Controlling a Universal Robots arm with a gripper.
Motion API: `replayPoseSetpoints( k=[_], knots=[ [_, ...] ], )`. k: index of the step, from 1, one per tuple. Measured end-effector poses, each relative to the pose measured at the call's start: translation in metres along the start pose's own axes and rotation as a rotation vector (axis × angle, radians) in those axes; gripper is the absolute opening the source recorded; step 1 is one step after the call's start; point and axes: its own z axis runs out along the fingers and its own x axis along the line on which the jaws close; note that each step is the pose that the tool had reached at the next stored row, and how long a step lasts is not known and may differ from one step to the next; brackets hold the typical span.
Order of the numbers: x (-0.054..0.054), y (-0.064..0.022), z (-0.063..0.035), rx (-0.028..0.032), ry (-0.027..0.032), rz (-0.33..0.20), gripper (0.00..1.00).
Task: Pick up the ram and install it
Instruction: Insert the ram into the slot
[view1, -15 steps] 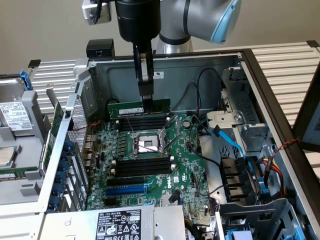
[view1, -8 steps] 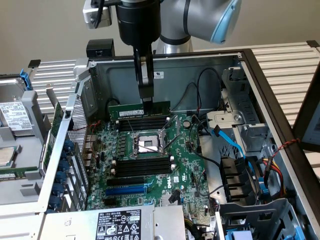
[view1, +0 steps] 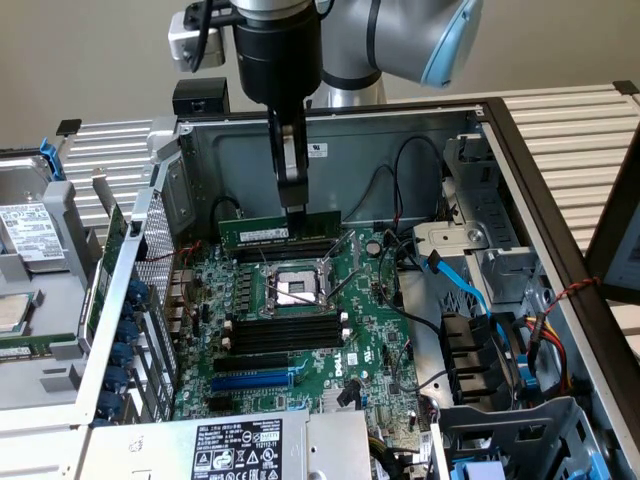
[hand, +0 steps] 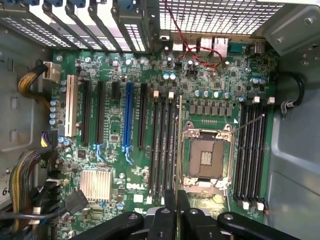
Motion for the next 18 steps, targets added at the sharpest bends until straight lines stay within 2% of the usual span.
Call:
replayPoseSetpoints(
  k=[5,6,10,15,18],
  knots=[
    [0.001,0.0005,0.0092,0.0,0.0039,0.0,0.13],
    [0.002,0.0007,0.0129,-0.0002,0.0073,0.0,0.13],
    [0.006,0.0016,0.0277,-0.0006,0.01,0.015,0.13],
    [0.008,0.0018,0.0316,-0.0009,0.0124,0.027,0.13],
    [0.008,0.0018,0.0336,-0.001,0.0198,0.03,0.13]
  ],
)
